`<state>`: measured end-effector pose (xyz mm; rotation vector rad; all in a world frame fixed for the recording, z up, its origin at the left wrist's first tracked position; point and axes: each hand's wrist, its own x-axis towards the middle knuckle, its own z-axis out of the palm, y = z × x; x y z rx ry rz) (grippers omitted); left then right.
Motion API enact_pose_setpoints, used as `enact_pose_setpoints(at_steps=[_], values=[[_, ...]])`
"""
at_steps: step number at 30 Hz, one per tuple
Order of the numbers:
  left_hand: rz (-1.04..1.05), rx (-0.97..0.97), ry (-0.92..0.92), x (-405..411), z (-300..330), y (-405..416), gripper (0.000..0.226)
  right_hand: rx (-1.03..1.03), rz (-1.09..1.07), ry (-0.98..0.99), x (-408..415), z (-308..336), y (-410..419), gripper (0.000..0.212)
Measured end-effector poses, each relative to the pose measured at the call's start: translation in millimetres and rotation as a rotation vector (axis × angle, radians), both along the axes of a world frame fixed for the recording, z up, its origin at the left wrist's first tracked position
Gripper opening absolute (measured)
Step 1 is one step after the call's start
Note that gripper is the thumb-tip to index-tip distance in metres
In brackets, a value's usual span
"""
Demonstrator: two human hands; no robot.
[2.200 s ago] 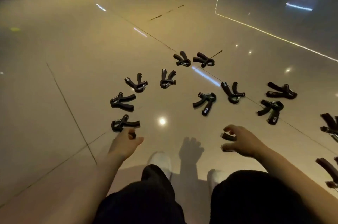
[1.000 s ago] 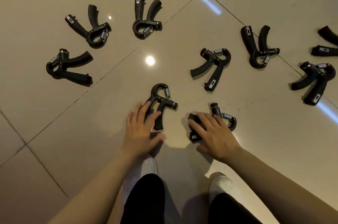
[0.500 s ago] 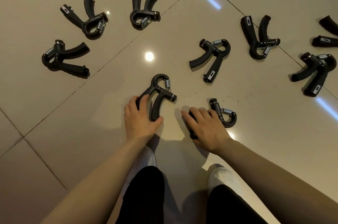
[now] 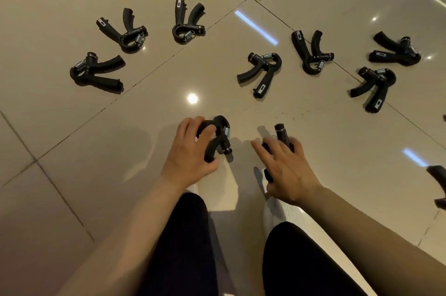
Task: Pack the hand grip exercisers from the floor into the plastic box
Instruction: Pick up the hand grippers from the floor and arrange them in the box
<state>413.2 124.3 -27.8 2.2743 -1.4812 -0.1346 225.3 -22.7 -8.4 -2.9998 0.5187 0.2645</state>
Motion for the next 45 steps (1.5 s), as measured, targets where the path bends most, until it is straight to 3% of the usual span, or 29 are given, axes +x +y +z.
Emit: enact_pose_setpoints(at_steps=[3, 7, 13, 19, 25, 35, 41, 45], values=[[-0.106, -0.001, -0.084, -30.3, 13.7, 16.4, 0.060, -0.072, -0.128, 0.006, -42.4, 27.1, 7.8, 0.100], [-0.169, 0.005, -0.130, -62.0, 52.0, 40.5, 0.078, -0.099, -0.216, -0.025, -107.3, 61.0, 29.1, 0.099], [-0.308, -0.151, -0.211, -120.4, 152.6, 79.9, 0.076, -0.134, -0.240, -0.066, -180.7, 121.0, 88.4, 0.094], [-0.345, -0.319, -0.286, -230.9, 248.5, 124.1, 0.076, -0.135, -0.252, -0.095, -269.3, 193.7, 144.3, 0.103], [-0.357, -0.341, -0.344, -351.6, 318.3, 173.5, 0.074, -0.131, -0.245, -0.187, -375.3, 267.1, 195.0, 0.108], [-0.487, -0.312, -0.382, -512.0, 370.1, 184.8, 0.067, 0.280, -0.496, -0.628, -537.4, 317.8, 240.2, 0.106], [-0.555, -0.337, -0.414, -568.0, 370.8, 197.3, 0.061, 0.237, -0.475, -0.854, -586.9, 331.2, 255.3, 0.096], [-0.564, -0.371, -0.437, -590.6, 372.7, 207.2, 0.060, 0.059, -0.358, -0.854, -613.6, 334.9, 264.4, 0.085]])
